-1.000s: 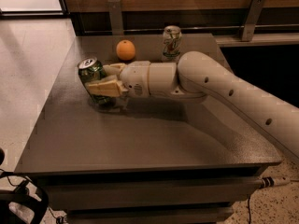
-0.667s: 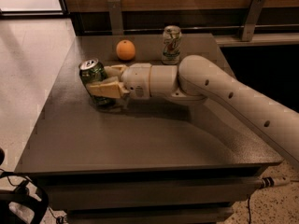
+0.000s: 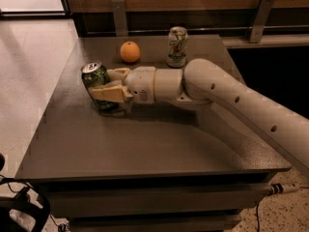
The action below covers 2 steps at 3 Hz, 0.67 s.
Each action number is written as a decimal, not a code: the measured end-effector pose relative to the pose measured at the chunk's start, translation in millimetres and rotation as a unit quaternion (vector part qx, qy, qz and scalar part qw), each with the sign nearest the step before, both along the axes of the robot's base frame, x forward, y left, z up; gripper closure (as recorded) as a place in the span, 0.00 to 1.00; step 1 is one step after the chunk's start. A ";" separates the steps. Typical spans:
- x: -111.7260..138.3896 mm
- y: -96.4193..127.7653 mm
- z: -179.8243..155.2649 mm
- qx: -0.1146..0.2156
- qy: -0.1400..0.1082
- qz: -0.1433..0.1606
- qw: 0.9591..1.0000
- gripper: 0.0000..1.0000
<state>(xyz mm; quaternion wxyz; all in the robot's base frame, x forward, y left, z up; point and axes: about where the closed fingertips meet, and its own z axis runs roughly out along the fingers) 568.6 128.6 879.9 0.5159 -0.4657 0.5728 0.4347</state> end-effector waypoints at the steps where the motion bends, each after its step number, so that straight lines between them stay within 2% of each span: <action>1: -1.1 2.2 0.4 0.000 0.000 0.002 1.000 0.58; 2: -2.2 4.3 0.8 0.000 -0.001 0.004 1.000 0.36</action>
Offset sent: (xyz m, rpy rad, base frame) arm -0.0009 0.0018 0.0003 0.0000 -0.0004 0.0035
